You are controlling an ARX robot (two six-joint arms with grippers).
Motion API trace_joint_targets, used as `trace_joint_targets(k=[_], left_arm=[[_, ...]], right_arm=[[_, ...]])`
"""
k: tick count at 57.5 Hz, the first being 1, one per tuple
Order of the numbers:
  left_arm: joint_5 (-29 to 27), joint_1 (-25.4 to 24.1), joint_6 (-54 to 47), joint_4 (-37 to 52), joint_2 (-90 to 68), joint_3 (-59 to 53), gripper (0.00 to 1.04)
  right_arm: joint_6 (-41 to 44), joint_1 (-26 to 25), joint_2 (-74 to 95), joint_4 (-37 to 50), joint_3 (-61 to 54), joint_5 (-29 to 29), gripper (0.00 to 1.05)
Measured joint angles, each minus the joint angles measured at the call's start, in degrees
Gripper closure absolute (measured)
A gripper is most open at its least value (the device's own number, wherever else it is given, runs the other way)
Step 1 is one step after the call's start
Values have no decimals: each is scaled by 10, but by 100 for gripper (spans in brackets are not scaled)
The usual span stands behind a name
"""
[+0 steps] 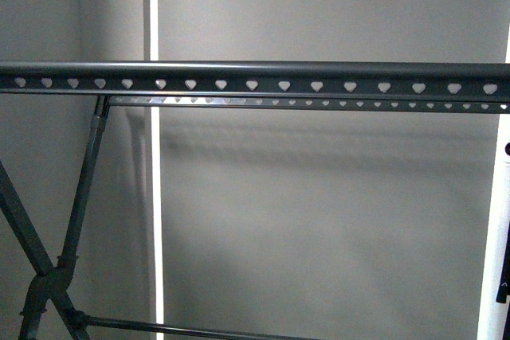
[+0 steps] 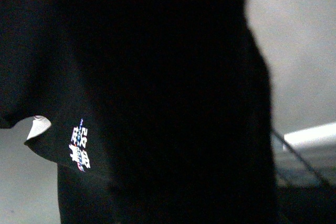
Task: Hang clothes on hanger
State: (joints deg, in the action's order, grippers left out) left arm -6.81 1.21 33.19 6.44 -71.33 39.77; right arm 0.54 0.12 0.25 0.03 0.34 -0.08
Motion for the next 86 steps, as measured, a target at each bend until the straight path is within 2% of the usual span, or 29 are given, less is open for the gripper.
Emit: trace_joint_targets(k=[6,13,23,29,35,39,45,58,65,76,86], left_arm=[[74,25,-92,-33,43,-17,94],[193,43,-258,-115,114,-23,94],[346,7,-476,-212,132,-3,94],[394,-27,-607,-269,85,43,94],[403,-52,-755,-274,23,98,94],[389,-57,-854,-253,-24,144,94],[362,-53,-950,-209,-72,195,94],[327,-19,-1057,-151,-126,252,94],[333,10,-1131,-148,-155,281,94],[351,42,-1189,-144,-190,306,94],[373,64,-1288,-81,-245,337,94]], right_arm=[[0,0,0,0,0,0,7],[0,0,0,0,0,0,7],[0,0,0,0,0,0,7],[0,0,0,0,0,0,7],[0,0,0,0,0,0,7],[0,0,0,0,0,0,7],[0,0,0,0,0,0,7],[0,0,0,0,0,0,7],[0,0,0,0,0,0,7],[0,0,0,0,0,0,7],[0,0,0,0,0,0,7]])
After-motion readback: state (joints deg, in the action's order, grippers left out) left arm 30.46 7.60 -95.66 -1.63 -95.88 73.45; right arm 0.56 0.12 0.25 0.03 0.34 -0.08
